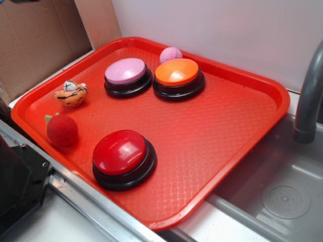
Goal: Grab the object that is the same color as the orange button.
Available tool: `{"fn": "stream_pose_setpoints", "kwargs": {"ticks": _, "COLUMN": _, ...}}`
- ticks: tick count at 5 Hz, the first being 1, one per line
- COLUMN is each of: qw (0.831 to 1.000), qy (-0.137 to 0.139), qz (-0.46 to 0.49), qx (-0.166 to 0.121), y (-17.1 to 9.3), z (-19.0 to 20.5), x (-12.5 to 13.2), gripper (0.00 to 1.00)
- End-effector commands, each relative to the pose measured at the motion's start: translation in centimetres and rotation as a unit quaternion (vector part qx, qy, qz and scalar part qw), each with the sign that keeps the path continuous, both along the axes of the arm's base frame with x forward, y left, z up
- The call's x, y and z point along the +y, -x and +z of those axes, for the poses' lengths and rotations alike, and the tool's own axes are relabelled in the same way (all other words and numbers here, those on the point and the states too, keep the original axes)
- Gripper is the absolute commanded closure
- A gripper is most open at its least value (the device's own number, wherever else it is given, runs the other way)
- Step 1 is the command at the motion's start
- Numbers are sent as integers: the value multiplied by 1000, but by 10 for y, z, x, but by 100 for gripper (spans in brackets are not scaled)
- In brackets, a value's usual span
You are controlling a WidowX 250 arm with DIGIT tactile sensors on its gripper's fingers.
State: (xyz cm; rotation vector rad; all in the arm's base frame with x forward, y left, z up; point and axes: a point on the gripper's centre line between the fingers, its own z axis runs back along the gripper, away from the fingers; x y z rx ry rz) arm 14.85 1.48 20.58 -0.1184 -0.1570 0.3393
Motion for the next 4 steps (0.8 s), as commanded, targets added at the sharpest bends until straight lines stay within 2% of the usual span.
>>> {"fn": "stream_pose_setpoints", "kwargs": {"ticks": 1, "qw": 989, "qy": -3, "qz": 141, "qx": -50, "y": -17, "z": -49, "x": 35, "gripper": 0}}
{"fn": "stream_pose_setpoints", "kwargs": {"ticks": 2, "qw": 964, "qy": -20, "qz": 258, "qx": -67, "y": -27, "z": -85, "x": 59, "gripper": 0}}
{"fn": "stream_pose_setpoints", "kwargs": {"ticks": 3, "qw": 947, "qy": -20, "qz": 312, "qx": -72, "y": -34, "z": -108, "x": 75, "gripper": 0}}
{"fn": "stream_pose_setpoints", "kwargs": {"ticks": 4, "qw": 932, "qy": -25, "qz": 357, "qx": -64, "y": -35, "z": -125, "x": 86, "gripper": 0}}
